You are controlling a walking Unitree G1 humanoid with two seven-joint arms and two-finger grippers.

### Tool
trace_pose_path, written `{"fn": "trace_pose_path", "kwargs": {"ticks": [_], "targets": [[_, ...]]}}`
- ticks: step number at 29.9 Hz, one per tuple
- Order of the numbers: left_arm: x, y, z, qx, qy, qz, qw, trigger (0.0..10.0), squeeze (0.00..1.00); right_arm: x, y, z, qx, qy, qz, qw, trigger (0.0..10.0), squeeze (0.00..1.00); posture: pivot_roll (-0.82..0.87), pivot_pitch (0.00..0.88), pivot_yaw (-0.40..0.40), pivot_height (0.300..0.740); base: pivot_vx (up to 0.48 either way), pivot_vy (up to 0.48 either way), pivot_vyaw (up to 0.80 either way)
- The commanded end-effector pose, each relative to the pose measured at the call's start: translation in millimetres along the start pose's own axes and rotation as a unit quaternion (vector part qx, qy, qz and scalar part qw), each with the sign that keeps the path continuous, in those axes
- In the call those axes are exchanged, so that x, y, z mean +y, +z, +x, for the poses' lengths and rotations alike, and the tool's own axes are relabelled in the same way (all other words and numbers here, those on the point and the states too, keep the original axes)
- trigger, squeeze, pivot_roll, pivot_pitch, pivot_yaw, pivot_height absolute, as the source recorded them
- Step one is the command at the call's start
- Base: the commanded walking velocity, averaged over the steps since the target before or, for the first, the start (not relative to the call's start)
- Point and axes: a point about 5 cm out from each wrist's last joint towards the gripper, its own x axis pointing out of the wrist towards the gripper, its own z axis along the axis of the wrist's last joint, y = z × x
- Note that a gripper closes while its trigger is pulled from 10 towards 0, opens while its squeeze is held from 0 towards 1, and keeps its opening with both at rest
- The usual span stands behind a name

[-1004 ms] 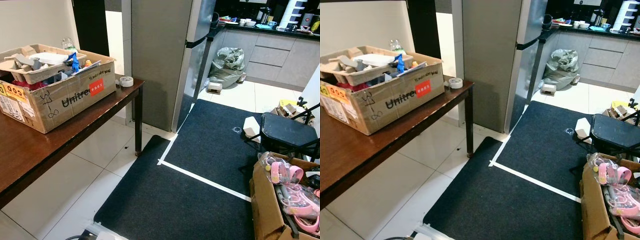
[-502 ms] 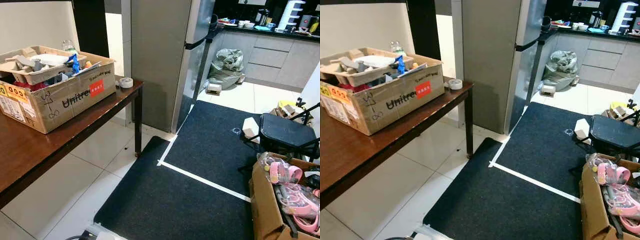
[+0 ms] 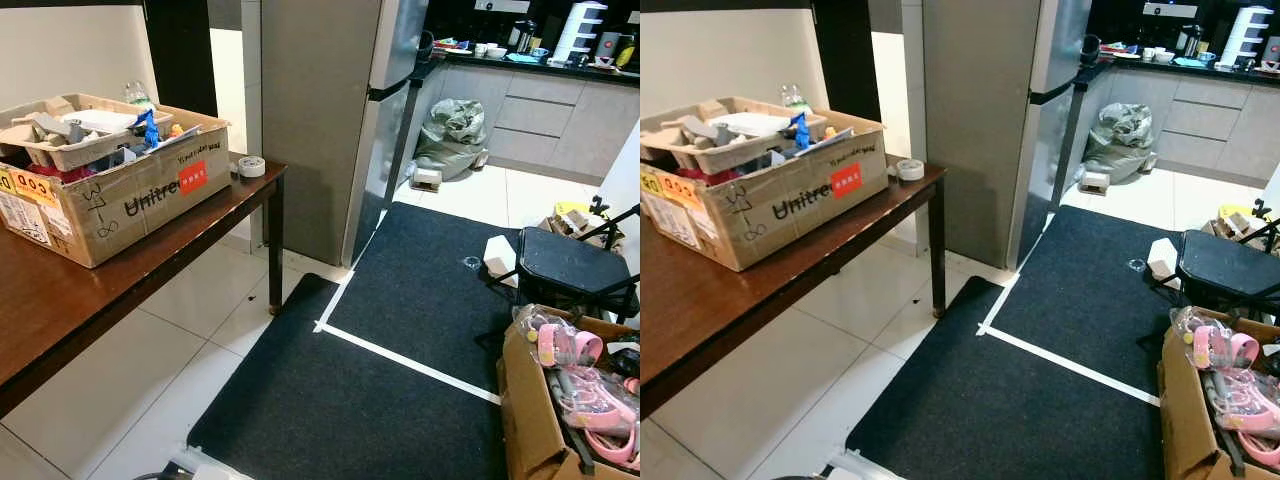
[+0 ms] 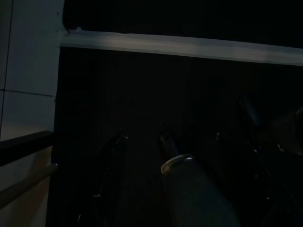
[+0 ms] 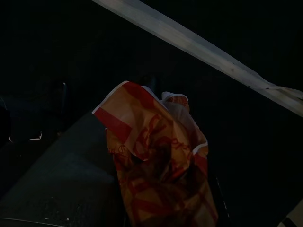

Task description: Picking trash to rubbish bin

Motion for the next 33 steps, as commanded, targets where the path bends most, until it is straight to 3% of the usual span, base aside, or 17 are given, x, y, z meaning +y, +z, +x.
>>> {"fn": "trace_pose_path", "kwargs": {"ticks": [1,15,33], "targets": [[-2.8,-7.7,-1.0,0.013,-0.002,-0.003,1.0,10.0,0.0,-1.2,-7.8,-0.9,0.014,-0.002,0.001,1.0,10.0,0.0,-0.08,0.141,-0.011,0.74,0.0,0.0,0.0],[-2.9,-7.6,-1.1,0.011,-0.004,0.003,1.0,10.0,0.0,-0.8,-8.7,-1.0,0.014,-0.001,0.0,1.0,10.0,0.0,-0.08,0.142,-0.011,0.74,0.0,0.0,0.0],[-2.2,-7.9,-1.3,0.011,-0.004,0.006,1.0,10.0,0.0,-1.1,-10.5,-1.3,0.017,-0.002,0.0,1.0,10.0,0.0,-0.08,0.147,-0.009,0.74,0.0,-0.437,0.0]]}}
